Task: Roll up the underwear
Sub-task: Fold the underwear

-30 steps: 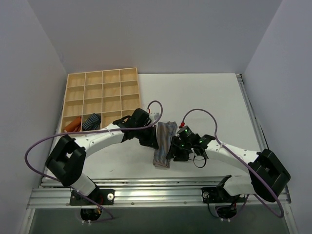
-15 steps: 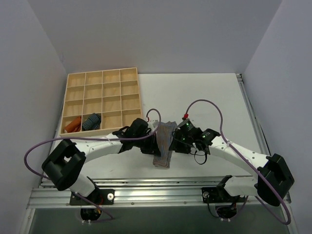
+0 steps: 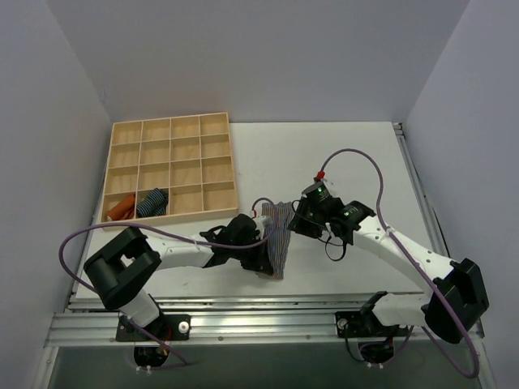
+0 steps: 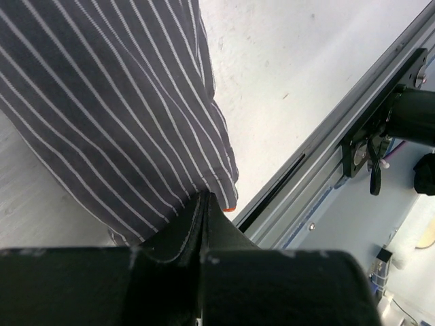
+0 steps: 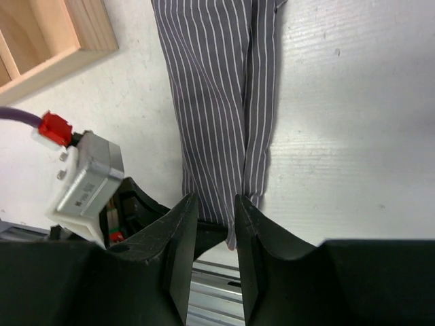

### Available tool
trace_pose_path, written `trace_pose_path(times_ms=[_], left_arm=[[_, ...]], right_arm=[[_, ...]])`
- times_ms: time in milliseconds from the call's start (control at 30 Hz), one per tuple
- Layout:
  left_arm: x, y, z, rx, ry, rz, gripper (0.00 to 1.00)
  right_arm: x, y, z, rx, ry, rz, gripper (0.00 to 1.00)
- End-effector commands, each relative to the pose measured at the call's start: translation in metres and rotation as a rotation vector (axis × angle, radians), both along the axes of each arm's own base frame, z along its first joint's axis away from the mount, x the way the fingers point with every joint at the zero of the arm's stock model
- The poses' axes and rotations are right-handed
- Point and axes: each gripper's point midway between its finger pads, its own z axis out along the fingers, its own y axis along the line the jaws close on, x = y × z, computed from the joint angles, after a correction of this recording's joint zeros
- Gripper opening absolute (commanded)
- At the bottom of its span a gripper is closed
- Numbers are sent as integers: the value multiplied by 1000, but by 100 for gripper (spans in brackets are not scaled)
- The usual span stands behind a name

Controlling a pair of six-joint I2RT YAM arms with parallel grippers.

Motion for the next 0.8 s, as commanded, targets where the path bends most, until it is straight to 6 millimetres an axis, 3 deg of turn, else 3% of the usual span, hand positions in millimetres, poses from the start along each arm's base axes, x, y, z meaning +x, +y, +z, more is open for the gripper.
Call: trace_pose_path(times_ms=[0, 167, 267, 467, 500, 667, 767], left_arm=[[7, -2, -10, 12, -55, 33, 2], [2, -4, -24, 28, -47, 31, 2], [-2, -5, -27, 39, -47, 30, 2], [-7, -4, -30, 49, -47, 38, 2], [-7, -4, -31, 51, -47, 40, 2], [-10, -1, -36, 66, -40, 52, 2], [-12, -1, -41, 73, -33, 65, 2]], right_arm=[[18, -5, 7, -45, -37, -36, 25], [31, 1, -3, -55, -29, -43, 18], [47, 4, -20, -64, -14, -49, 14], [82, 11, -42, -96, -21, -38, 12], [86, 13, -53, -112, -5, -32, 12], [102, 28, -64, -101, 21, -6, 11], [109, 19, -89, -146, 68, -26, 11]])
